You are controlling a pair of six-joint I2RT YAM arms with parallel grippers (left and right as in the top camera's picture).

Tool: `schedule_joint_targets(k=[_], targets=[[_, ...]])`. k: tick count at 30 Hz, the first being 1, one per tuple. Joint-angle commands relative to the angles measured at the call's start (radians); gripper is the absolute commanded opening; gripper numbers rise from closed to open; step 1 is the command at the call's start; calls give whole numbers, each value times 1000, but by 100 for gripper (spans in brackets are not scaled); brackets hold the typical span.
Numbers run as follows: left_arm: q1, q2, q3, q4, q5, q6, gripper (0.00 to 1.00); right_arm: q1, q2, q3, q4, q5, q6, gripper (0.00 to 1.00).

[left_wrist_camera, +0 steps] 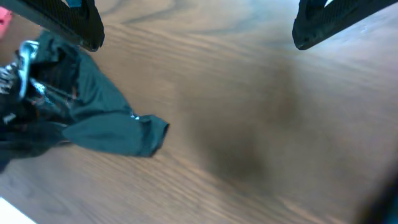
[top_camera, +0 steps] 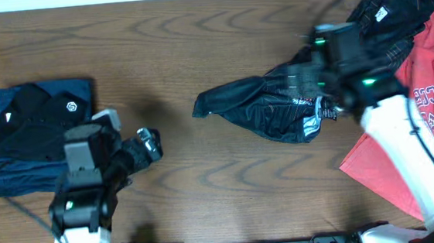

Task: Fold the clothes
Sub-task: 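Pull the black shirt leftward toward table center with the right gripper, then reach the left gripper to the black shirt's left end and grasp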

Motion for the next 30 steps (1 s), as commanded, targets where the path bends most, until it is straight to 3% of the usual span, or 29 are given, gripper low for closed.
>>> schedule_joint_targets(k=[1,8,21,30], targets=[[-54,106,1,47,49,-97,98,-115,-20,4,-69,13,88,99],[-252,396,1,285,72,-237,98,-257,-20,4,-198,7,88,99],[-589,849,1,851,75,-615,99,-272,-20,4,-231,6,88,99],[-727,1001,1,1094,-19,-680,94,-272,-20,4,-251,7,87,99]])
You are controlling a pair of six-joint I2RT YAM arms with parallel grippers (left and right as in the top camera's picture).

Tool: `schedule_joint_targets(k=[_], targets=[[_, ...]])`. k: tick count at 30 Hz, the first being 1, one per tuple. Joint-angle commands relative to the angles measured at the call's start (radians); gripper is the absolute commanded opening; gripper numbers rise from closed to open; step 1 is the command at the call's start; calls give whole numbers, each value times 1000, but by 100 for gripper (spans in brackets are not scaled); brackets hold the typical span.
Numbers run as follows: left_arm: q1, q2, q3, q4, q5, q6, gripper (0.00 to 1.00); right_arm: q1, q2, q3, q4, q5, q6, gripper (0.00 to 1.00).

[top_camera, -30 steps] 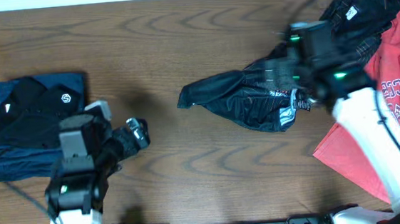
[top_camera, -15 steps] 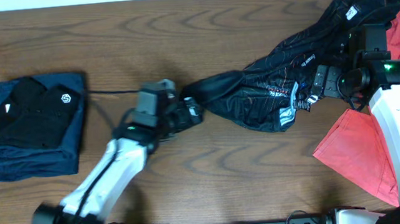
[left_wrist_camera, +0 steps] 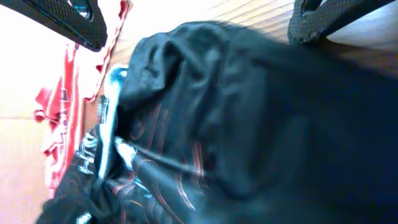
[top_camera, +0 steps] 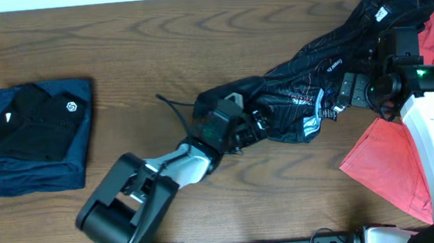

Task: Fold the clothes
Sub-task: 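Reach the left gripper to the black shirt's left end and grasp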

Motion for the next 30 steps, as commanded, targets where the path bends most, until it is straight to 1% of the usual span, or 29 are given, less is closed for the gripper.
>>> schedule_joint_targets(k=[1,4,6,8,9,11,13,16,24,28,30], targets=[[-34,61,-7,-9,-83,-48,93,-10,-17,5,-4,0,16,99],[-56,69,-7,-10,-113,-66,92,-10,-17,5,-8,0,16,99],[-63,69,-7,-9,-134,-68,84,-10,-17,5,-7,0,16,99],[-63,69,-7,-9,-155,-73,71,-9,-17,5,-7,0,16,99],[-63,69,-7,-10,-175,-73,66,-10,-17,5,-7,0,16,99],[-63,69,-7,-10,-209,-73,63,-10,-17,5,-7,0,16,99],[-63,69,-7,-10,-241,-73,56,-10,-17,5,-8,0,16,99],[-63,69,-7,-10,-274,-73,50,-10,-17,5,-11,0,16,99],[-80,87,-7,-10,-281,-79,50,-10,-18,5,-13,0,16,99],[-99,131,-7,-9,-300,-146,50,-10,-23,5,-23,0,16,99],[-101,148,-7,12,-299,-155,50,-10,-26,5,-23,0,16,99]])
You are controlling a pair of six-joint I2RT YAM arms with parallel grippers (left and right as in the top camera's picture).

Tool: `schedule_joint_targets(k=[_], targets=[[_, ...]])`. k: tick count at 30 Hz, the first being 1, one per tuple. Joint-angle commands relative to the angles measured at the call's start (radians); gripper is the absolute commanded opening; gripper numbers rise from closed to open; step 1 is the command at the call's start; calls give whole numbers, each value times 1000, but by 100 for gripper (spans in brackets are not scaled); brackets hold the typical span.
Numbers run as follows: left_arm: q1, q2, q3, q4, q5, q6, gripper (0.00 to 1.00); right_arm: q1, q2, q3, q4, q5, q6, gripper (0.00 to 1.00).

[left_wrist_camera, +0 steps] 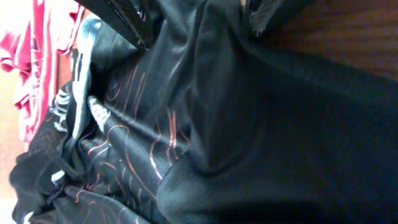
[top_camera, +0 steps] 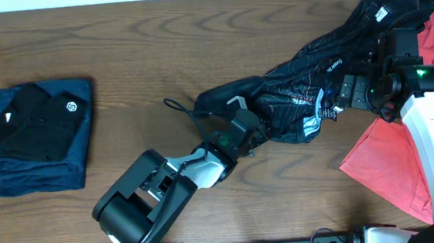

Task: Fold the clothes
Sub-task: 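Reach the left gripper to the black shirt's left end and grasp, then drag the black shirt leftward with the left gripper to spread it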

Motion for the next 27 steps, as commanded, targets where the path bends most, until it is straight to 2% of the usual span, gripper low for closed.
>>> schedule_joint_targets(k=[1,2,4,6,7,8,15,18,20,22,27], targets=[[-10,86,-26,-23,-24,-43,50,-10,-27,5,-2,0,16,99],[-10,86,-26,-19,-24,-43,48,-10,-27,5,-2,0,16,99],[-10,85,-26,-7,-24,-43,36,-10,-27,5,-2,0,16,99],[-9,85,-26,-7,-24,-38,20,-10,-27,5,-2,0,16,99],[-10,85,-26,-8,-24,-14,9,-10,-27,5,-2,0,16,99],[-10,85,-26,-13,-24,21,6,-10,-27,5,-4,0,16,99],[40,41,-26,-184,-24,209,6,-10,-27,5,-12,3,16,99],[121,-52,-25,-343,-26,401,6,-10,-27,5,-16,14,11,99],[206,-124,-21,-438,-65,504,6,-10,-27,5,-19,26,12,99],[317,-199,-10,-507,-114,554,6,-10,-27,5,-19,33,12,99],[630,-321,55,-501,-117,658,6,-10,-27,5,-24,33,12,99]])
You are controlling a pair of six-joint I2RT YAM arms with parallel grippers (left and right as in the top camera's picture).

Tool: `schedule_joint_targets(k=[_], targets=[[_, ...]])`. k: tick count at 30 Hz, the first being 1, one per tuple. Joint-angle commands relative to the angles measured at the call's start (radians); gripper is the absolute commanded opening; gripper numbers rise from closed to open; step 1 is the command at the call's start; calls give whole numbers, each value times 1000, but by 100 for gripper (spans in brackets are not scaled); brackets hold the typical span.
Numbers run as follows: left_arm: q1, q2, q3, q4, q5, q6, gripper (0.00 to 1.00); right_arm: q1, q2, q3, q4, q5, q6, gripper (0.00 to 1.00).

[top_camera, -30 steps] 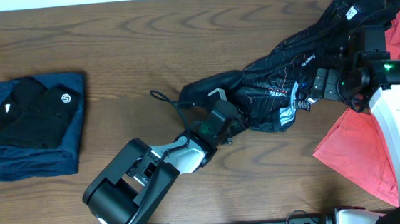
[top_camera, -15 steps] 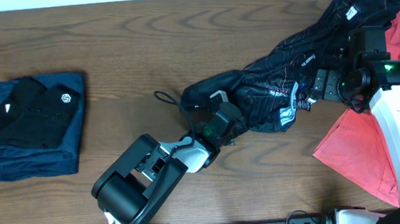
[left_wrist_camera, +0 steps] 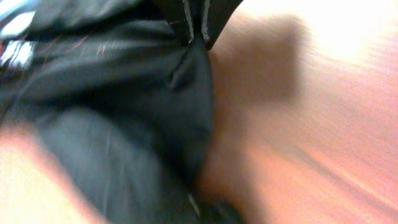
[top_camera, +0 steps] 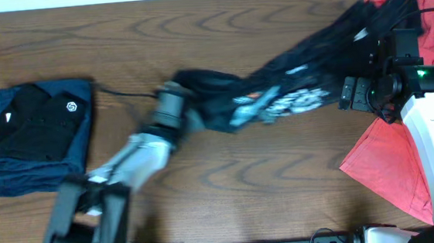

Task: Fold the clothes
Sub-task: 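Drag the black shirt leftward with the left gripper to spread it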

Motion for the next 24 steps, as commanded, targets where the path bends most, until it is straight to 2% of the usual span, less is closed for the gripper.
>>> schedule_joint_targets(k=[1,3,4,6,7,10,14,17,21,24], targets=[[179,-67,73,-4,-57,139,6,-10,-23,5,-4,18,12,99],[275,-68,141,-31,-29,139,6,-10,-23,5,-8,18,12,99],[315,-66,177,-51,13,138,17,-10,-23,5,-11,18,12,99],[365,-66,223,-72,118,138,78,-10,-23,5,-13,19,12,99],[381,-66,240,-80,186,138,98,-10,-23,5,-14,19,12,99],[380,-66,252,-113,359,137,98,-10,-23,5,-13,18,13,99],[306,-66,251,-222,468,134,98,-10,-23,5,-11,18,13,99],[226,-64,251,-246,467,134,98,-10,-23,5,-11,18,12,99],[108,-49,251,-165,455,128,98,-10,-23,5,-12,14,12,99],[23,-14,251,-94,351,38,98,-10,-23,5,-13,14,12,99]])
